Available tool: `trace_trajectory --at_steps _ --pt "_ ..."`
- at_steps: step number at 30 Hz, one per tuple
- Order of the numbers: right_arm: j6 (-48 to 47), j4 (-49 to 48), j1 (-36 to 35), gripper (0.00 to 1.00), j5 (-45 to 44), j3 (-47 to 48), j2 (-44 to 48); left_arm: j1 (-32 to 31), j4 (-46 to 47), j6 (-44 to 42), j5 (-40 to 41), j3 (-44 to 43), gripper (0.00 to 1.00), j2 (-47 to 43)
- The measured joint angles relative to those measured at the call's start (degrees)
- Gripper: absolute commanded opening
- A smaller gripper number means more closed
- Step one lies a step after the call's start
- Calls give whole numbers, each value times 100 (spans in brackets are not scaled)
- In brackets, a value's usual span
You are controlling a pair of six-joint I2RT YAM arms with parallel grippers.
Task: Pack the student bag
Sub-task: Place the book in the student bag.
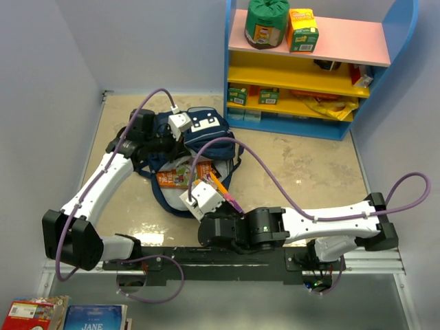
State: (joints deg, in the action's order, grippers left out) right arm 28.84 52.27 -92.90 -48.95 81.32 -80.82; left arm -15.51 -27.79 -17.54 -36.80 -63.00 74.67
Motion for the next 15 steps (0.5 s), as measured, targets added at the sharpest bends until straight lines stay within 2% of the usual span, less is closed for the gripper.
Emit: trace_trajectory --at_steps 5,11,15 --pt "-1346 -1259 203 0 -2 -758 -52 13 -160 -2 11 -271 0 0" --pt "-2664 -2844 748 0 227 -881 -422 20 -302 -9 0 -332 0 0" --pt "-3322 -3517 1113 0 671 -975 -820 20 -352 -26 -26 -330 0 -4"
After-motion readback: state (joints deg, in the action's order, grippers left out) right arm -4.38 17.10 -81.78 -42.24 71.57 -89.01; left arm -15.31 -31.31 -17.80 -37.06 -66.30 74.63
